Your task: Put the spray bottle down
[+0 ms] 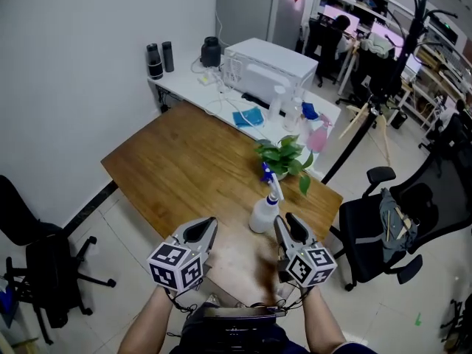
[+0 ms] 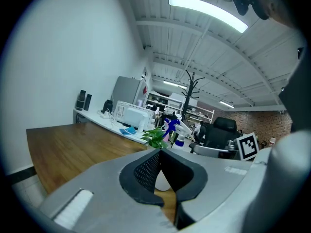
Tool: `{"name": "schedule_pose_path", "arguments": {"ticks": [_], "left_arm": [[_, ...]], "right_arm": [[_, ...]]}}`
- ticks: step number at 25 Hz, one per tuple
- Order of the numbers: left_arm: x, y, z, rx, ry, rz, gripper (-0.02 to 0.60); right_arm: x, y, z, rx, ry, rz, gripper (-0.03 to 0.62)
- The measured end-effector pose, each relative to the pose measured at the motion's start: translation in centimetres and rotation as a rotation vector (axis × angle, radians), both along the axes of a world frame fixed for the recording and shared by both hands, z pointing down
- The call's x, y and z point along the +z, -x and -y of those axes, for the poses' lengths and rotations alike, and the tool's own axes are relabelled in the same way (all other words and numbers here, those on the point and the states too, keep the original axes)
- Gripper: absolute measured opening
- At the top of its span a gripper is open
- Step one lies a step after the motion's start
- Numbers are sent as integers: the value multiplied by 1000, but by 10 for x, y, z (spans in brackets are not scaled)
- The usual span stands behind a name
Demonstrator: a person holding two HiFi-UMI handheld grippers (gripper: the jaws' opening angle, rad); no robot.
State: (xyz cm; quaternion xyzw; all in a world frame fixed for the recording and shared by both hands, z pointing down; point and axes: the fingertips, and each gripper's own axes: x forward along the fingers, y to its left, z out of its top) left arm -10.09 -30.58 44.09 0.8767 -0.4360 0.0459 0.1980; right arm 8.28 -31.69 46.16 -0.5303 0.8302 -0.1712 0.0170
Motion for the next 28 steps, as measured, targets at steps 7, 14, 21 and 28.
{"name": "schedule_pose_path", "arguments": {"ticks": [7, 14, 21, 28], "left_arm": [[18, 21, -29, -59, 55, -22, 9], [12, -4, -48, -23, 39, -39, 9], [10, -18, -60, 0, 38, -46, 9], [5, -25, -67, 3, 24, -47, 9]], "right_arm": [[-4, 9, -93, -98, 105, 292, 2], [-17, 30, -85, -196, 107, 213, 0], [-43, 51, -88, -301, 24, 222, 2], [-51, 56, -89, -327, -6, 158, 3]]}}
